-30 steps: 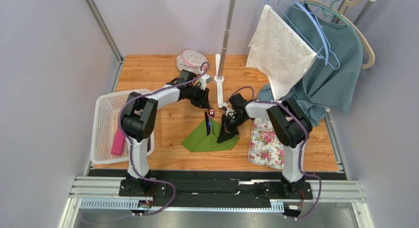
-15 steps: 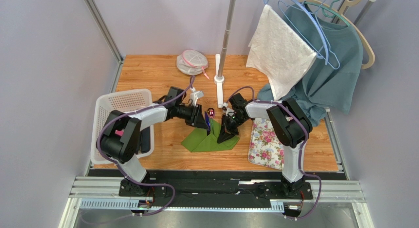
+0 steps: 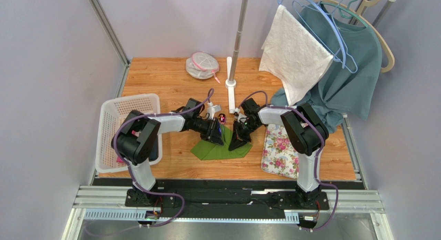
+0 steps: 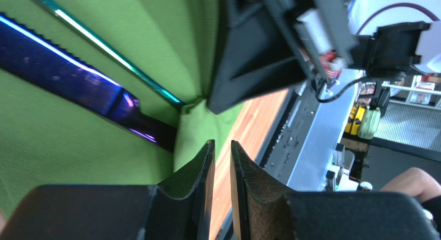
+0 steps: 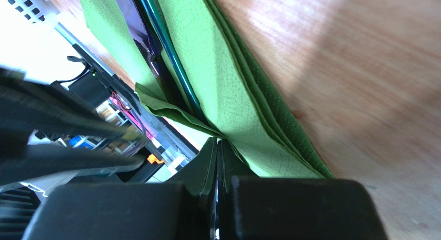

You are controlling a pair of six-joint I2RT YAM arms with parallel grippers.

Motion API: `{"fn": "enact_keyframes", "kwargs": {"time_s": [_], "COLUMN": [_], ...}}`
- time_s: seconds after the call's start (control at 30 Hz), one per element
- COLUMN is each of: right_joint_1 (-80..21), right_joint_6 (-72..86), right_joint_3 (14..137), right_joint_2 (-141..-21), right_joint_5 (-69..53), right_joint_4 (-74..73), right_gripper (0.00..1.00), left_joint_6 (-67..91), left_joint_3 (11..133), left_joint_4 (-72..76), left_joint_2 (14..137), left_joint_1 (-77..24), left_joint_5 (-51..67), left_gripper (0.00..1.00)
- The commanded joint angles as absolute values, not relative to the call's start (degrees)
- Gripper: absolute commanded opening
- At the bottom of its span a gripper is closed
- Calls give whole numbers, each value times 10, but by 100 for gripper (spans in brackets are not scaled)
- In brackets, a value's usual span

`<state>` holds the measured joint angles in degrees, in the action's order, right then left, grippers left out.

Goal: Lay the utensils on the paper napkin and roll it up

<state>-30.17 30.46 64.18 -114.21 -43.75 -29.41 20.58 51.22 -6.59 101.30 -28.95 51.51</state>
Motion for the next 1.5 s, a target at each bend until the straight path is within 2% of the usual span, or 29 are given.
{"fn": "enact_keyframes", "kwargs": {"time_s": [0.0,0.3,0.47,0.57,0.67,0.77,0.87,0.9,1.2,1.4,1.47], "right_joint_1": [-301,-300,-301,-291,-271,-245,-225,-222,-228,-245,-244], "right_joint_6": [294,292,275,259,247,229,214,210,208,218,223], "right_joint_3": [637,639,648,658,666,673,672,672,673,665,668], "right_joint_2": [-1159,-1152,-1120,-1094,-1073,-1056,-1049,-1047,-1073,-1114,-1128], "right_joint_5": [-385,-390,-395,-389,-374,-346,-324,-316,-270,-319,-358], "right_joint_4": [-293,-296,-325,-355,-387,-423,-446,-452,-462,-447,-437], "right_gripper": [1,1,6,14,27,44,67,70,71,71,68], "left_joint_6": [228,256,252,249,249,246,246,247,245,244,245], "left_joint_3": [526,524,520,522,524,524,524,524,524,526,526], "left_joint_4": [-6,27,24,19,17,17,16,16,17,13,13], "left_joint_2": [1041,1088,1098,1103,1109,1110,1109,1110,1109,1111,1111], "left_joint_1": [-294,-290,-288,-287,-287,-287,-287,-287,-287,-287,-287], "left_joint_5": [512,501,493,487,484,481,480,479,475,473,474], "left_gripper": [25,22,21,20,20,20,20,20,20,20,20]}}
